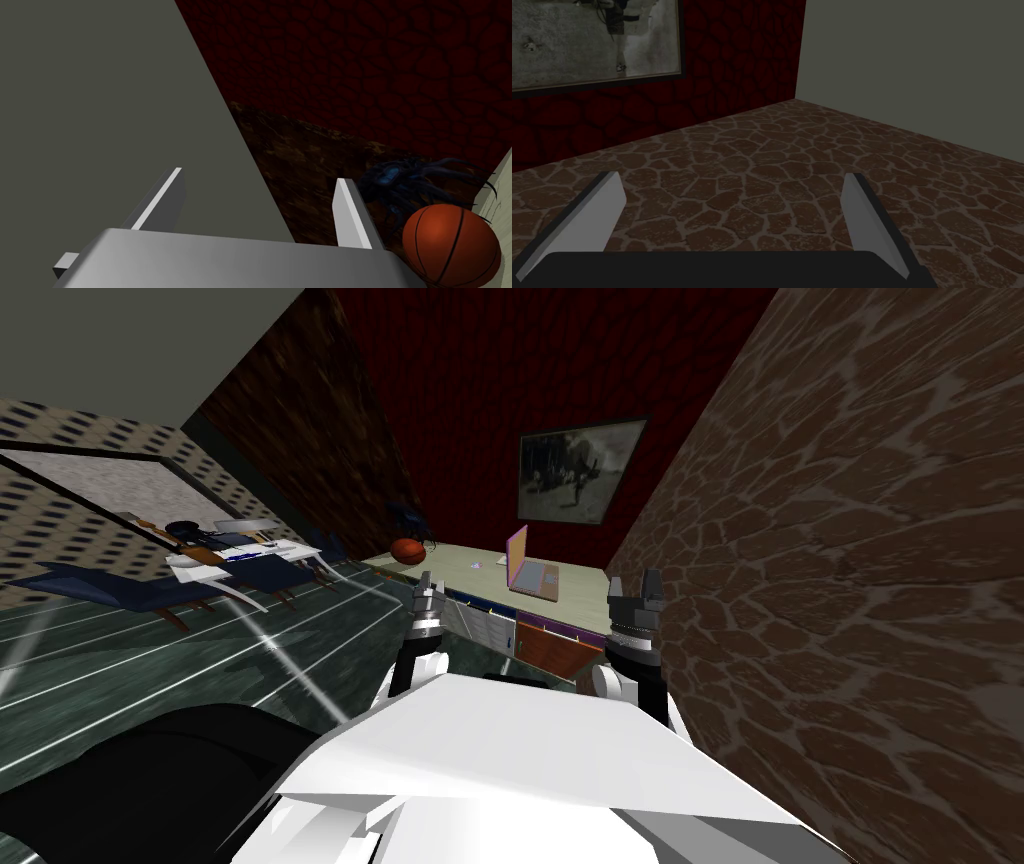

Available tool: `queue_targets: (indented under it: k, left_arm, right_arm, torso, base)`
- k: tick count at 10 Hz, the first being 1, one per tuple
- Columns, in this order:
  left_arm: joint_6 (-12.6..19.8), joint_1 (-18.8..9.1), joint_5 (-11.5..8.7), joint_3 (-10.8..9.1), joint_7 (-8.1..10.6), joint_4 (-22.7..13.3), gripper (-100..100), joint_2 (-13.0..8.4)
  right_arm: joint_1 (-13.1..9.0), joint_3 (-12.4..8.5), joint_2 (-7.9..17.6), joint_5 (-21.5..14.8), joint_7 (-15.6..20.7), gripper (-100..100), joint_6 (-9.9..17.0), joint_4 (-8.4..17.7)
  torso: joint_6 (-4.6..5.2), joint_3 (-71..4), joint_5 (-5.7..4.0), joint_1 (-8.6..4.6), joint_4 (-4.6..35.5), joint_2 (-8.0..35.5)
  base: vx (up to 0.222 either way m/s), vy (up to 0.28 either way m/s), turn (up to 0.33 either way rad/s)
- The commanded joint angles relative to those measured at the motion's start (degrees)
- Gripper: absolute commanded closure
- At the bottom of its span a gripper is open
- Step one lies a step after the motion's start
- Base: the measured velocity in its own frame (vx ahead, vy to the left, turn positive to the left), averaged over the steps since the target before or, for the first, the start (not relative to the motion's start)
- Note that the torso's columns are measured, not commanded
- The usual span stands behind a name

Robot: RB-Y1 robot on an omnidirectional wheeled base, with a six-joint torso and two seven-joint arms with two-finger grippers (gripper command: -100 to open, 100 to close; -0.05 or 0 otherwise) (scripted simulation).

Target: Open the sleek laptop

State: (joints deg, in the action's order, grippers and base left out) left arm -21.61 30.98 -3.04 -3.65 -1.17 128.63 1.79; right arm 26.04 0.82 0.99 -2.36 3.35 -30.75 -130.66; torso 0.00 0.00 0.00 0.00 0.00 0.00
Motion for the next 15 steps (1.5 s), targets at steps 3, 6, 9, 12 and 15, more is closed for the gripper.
queue_targets:
  k: [3, 6, 9, 12, 15]
  left_arm:
    - [0.00, 0.00, 0.00, 0.00, 0.00, 0.01, 0, 0.00]
    - [0.00, 0.00, 0.00, 0.00, 0.00, 0.01, 0, 0.00]
    - [-0.01, 0.00, 0.00, 0.00, 0.00, 0.02, 0, 0.00]
    - [0.00, 0.00, 0.00, 0.01, 0.00, -0.01, 0, 0.01]
    - [0.00, 0.00, 0.00, 0.02, 0.00, -0.01, 0, 0.01]
  right_arm:
    - [0.00, 0.00, 0.00, 0.00, 0.00, 0, 0.00, -0.01]
    - [0.00, 0.00, 0.00, 0.00, 0.00, 0, 0.00, -0.01]
    - [0.00, 0.00, 0.00, 0.00, 0.00, 0, -0.01, -0.02]
    - [2.60, -2.36, 4.04, 0.50, 1.41, -100, 1.23, -0.34]
    - [7.01, -6.21, 6.93, 1.32, 3.92, -100, 3.26, -1.01]
  torso:
    - [0.00, -20.14, 0.00, 0.00, 10.06, 10.03]
    - [0.00, -45.36, 0.00, 0.00, 22.68, 22.69]
    - [0.00, -70.73, 0.00, 0.00, 35.37, 35.39]
    - [-0.01, -84.25, 0.05, 0.17, 42.06, 42.10]
    - [-0.01, -84.57, 0.03, 0.11, 42.28, 42.27]
  base:
    - [0.000, 0.000, 0.000]
    - [0.000, 0.000, 0.000]
    - [0.000, 0.000, 0.000]
    - [-0.002, 0.060, 0.120]
    - [0.002, 0.147, 0.187]
